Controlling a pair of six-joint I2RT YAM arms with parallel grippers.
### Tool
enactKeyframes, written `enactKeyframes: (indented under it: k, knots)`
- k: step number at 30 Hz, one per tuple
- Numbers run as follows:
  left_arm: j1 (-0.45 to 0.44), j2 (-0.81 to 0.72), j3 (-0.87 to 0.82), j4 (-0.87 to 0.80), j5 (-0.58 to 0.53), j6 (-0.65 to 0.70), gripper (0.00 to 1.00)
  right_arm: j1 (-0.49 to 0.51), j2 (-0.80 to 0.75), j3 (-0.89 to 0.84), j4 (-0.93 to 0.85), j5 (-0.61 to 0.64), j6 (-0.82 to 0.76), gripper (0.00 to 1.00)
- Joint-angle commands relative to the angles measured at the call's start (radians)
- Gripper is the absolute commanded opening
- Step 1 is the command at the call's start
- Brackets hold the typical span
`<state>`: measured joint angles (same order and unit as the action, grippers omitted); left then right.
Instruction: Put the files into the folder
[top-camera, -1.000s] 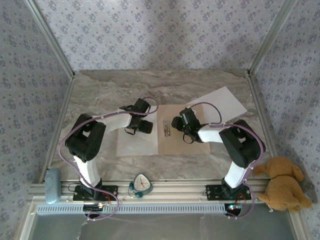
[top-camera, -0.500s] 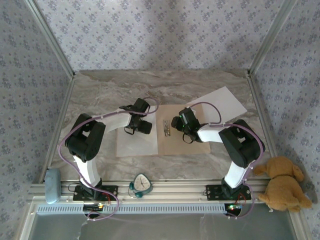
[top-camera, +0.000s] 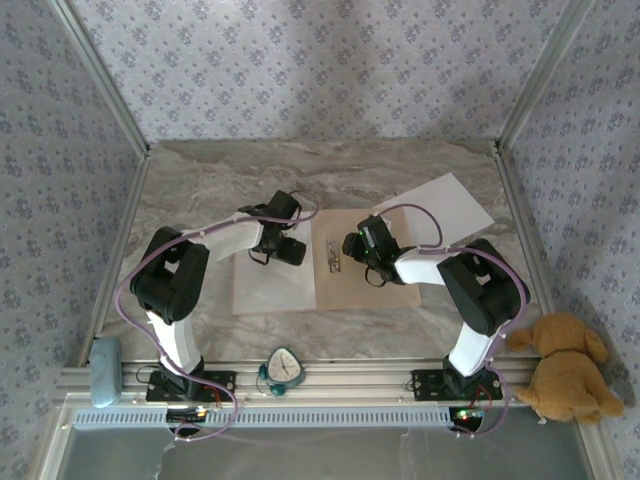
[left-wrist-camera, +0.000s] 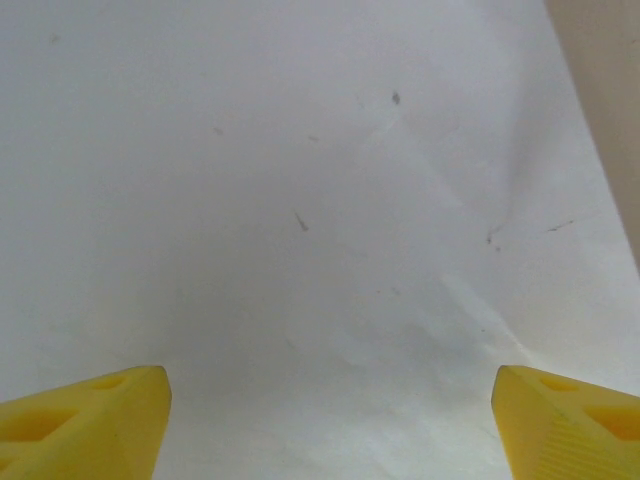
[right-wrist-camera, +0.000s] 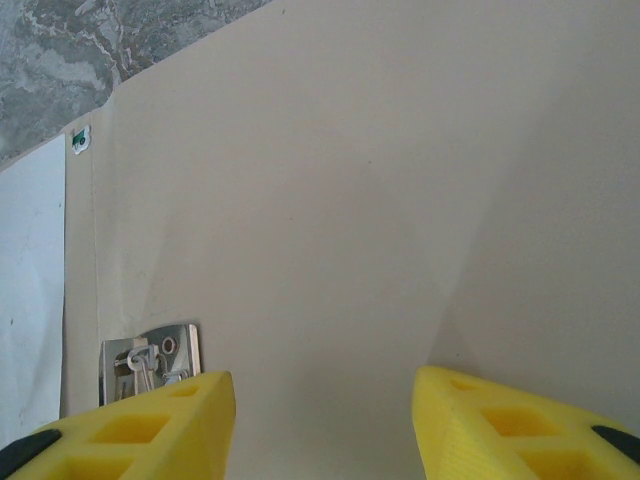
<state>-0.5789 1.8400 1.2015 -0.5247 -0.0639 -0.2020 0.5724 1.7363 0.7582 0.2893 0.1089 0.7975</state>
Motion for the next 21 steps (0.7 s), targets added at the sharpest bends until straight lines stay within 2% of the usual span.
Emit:
enactKeyframes:
  k: [1, 3, 13, 21]
  knots:
    - [-0.012, -0.037, 0.024, -0.043, 0.013, -0.058, 0.90, 0.003, 0.048, -0.007, -0.110, 0.020, 0.012, 0.52]
    - [-0.017, -0.042, 0.012, -0.043, -0.005, -0.082, 0.99, 0.004, 0.048, -0.007, -0.110, 0.019, 0.012, 0.52]
    - [-0.021, 0.020, -0.044, 0.003, -0.067, -0.131, 1.00, 0.003, 0.048, -0.007, -0.108, 0.016, 0.010, 0.52]
    - [-0.022, 0.054, -0.071, 0.036, -0.008, -0.108, 1.00, 0.003, 0.048, -0.007, -0.108, 0.016, 0.011, 0.52]
